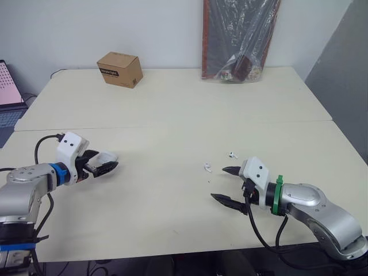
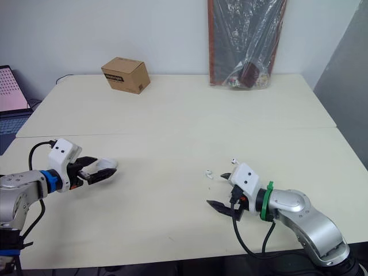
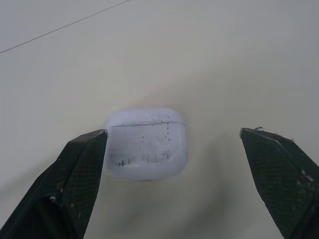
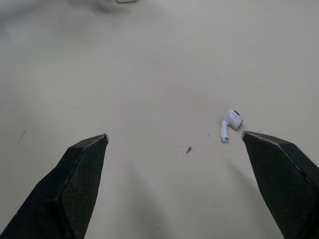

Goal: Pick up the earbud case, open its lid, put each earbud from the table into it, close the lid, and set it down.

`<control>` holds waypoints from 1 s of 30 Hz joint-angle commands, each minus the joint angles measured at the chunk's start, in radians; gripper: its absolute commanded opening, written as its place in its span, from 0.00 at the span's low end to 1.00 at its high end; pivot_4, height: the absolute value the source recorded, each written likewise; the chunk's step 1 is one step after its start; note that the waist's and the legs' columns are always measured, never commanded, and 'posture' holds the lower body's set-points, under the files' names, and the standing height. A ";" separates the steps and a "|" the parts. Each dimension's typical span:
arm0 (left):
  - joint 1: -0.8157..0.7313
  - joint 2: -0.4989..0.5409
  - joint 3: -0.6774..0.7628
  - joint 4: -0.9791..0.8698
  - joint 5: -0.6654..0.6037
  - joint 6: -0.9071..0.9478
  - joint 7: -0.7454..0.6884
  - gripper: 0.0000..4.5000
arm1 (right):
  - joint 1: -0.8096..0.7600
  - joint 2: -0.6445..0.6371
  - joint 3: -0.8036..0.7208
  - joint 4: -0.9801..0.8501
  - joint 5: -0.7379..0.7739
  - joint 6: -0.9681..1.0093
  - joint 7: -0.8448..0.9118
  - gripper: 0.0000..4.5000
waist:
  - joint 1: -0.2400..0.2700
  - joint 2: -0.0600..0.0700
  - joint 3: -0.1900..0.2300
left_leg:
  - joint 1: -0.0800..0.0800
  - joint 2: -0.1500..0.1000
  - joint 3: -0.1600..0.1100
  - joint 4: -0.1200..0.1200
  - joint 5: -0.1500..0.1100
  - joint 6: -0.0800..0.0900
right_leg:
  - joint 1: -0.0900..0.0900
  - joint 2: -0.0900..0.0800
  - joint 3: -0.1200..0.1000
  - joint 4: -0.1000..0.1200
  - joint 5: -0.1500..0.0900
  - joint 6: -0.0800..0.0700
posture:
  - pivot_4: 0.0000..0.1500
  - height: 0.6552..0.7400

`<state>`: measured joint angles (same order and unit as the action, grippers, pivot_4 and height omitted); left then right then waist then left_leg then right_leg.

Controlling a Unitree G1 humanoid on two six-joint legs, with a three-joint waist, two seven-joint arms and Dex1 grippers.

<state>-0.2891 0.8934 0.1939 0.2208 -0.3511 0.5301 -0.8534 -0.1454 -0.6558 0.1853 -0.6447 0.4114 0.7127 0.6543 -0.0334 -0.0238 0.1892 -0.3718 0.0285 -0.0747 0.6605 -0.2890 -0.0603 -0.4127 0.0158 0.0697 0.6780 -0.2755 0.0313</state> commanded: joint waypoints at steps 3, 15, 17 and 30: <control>-0.049 -0.009 -0.020 0.070 0.032 -0.035 -0.023 0.99 | -0.063 -0.011 -0.023 -0.030 0.018 -0.033 0.048 1.00 | -0.001 0.000 0.000 | 0.000 0.000 0.000 0.000 0.000 0.000 | 0.000 0.000 0.000 0.000 0.000 0.000 | 1.00 1.00; -0.010 -0.018 -0.027 0.046 0.046 -0.016 -0.033 0.99 | -0.150 0.031 -0.012 -0.051 0.069 -0.003 0.060 1.00 | 0.000 0.000 0.000 | -0.005 0.000 -0.003 0.001 0.000 0.000 | -0.003 0.000 -0.002 0.001 0.003 -0.005 | 1.00 1.00; 0.000 -0.022 -0.034 0.042 0.054 -0.023 -0.029 0.99 | -0.157 0.034 -0.010 -0.049 0.069 -0.004 0.062 1.00 | 0.000 0.000 0.000 | -0.005 0.000 -0.003 0.001 0.000 0.000 | -0.004 0.000 -0.002 0.001 0.003 -0.005 | 1.00 1.00; -0.005 -0.032 -0.041 0.066 0.073 -0.046 -0.042 0.99 | -0.194 0.049 -0.014 -0.039 0.078 0.015 0.062 1.00 | 0.000 0.000 0.000 | -0.005 0.000 -0.003 0.002 0.000 0.000 | -0.003 0.000 -0.003 0.002 0.003 -0.005 | 1.00 1.00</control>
<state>-0.2956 0.8679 0.1602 0.2856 -0.2851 0.4916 -0.8859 -0.3231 -0.6104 0.1821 -0.6591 0.4754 0.7329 0.7167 -0.0333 -0.0238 0.1891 -0.3765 0.0282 -0.0777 0.6623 -0.2889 -0.0602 -0.4162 0.0155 0.0667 0.6798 -0.2723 0.0262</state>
